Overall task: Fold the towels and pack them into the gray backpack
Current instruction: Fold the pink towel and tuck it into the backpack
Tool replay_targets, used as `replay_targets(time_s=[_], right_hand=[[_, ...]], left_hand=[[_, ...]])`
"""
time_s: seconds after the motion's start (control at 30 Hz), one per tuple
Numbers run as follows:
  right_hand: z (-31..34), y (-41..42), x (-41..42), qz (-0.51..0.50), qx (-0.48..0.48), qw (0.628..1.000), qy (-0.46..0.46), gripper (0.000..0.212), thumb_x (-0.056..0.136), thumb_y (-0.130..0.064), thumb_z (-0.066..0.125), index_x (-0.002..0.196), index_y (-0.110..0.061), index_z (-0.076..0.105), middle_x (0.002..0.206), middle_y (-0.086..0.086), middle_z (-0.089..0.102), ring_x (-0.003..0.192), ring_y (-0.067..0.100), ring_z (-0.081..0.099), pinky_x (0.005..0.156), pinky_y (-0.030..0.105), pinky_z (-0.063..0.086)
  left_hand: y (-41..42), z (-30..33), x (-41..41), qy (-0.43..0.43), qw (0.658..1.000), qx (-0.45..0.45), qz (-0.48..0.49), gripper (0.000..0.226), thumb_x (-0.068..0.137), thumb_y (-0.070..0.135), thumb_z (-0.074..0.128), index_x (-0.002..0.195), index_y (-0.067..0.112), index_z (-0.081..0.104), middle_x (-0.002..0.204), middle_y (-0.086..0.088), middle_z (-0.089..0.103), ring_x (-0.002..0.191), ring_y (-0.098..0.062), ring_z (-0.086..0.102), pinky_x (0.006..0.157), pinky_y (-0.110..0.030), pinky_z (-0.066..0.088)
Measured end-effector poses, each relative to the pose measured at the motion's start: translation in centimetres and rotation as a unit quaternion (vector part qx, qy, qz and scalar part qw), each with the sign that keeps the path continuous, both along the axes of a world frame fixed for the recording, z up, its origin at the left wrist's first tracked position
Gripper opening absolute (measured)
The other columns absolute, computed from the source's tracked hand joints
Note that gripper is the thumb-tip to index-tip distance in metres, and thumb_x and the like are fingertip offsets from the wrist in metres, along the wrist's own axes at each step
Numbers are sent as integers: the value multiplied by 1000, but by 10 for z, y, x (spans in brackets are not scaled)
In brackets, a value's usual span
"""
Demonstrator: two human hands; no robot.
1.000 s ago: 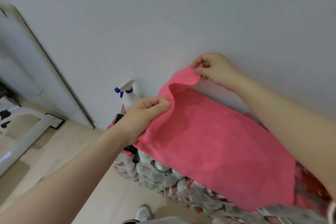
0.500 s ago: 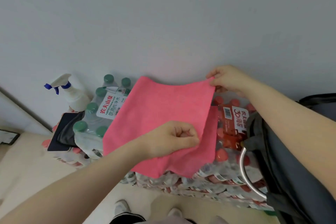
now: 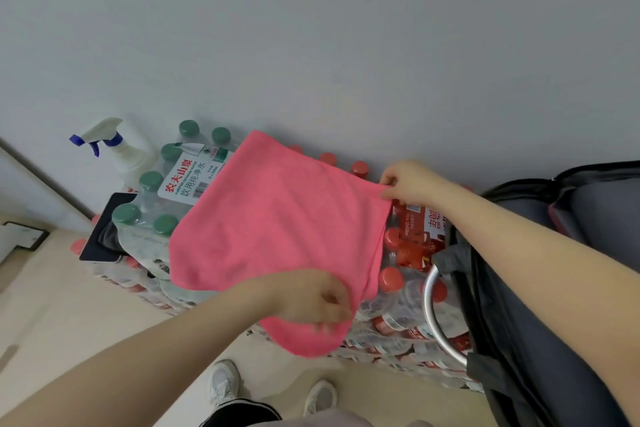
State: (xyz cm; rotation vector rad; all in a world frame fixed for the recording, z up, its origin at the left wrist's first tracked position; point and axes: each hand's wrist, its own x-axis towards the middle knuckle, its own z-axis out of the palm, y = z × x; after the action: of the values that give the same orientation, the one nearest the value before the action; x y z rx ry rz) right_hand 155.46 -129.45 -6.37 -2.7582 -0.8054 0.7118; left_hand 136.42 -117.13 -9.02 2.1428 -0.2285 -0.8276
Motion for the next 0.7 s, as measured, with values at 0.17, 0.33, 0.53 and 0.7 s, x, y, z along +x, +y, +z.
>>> replay_targets(time_s=[0.17, 0.33, 0.53, 0.7], right_hand=[[-11, -1, 1, 46, -11, 998, -47, 28, 92, -25, 52, 88, -2, 67, 90, 14, 66, 79, 24, 58, 71, 36, 45], [-11, 1, -5, 74, -148, 985, -43, 33, 98, -39, 34, 71, -27, 49, 92, -3, 51, 115, 24, 37, 96, 41, 32], [-12, 15, -12, 38, -186, 982, -20, 41, 97, -33, 33, 59, -24, 42, 102, 2, 54, 129, 29, 23, 110, 50, 10], [-12, 8, -11, -29, -75, 997, -19, 34, 91, -33, 48, 68, -13, 64, 74, 1, 57, 84, 15, 45, 84, 38, 33]], left_hand=[[33, 16, 26, -116, 979, 47, 162, 21, 93, 22, 49, 74, 18, 57, 62, 9, 55, 57, -5, 51, 62, -16, 41], [85, 22, 74, -247, 915, 121, 296, 21, 91, 10, 45, 98, 6, 65, 91, -4, 67, 89, -22, 59, 77, -25, 39], [144, -12, 120, -266, 907, 256, 201, 43, 91, 5, 36, 130, 19, 50, 137, -7, 46, 124, -32, 40, 101, -41, 35], [163, -13, 128, -239, 905, 335, 111, 29, 96, 28, 39, 118, 19, 55, 128, -4, 54, 124, -26, 37, 103, -39, 25]])
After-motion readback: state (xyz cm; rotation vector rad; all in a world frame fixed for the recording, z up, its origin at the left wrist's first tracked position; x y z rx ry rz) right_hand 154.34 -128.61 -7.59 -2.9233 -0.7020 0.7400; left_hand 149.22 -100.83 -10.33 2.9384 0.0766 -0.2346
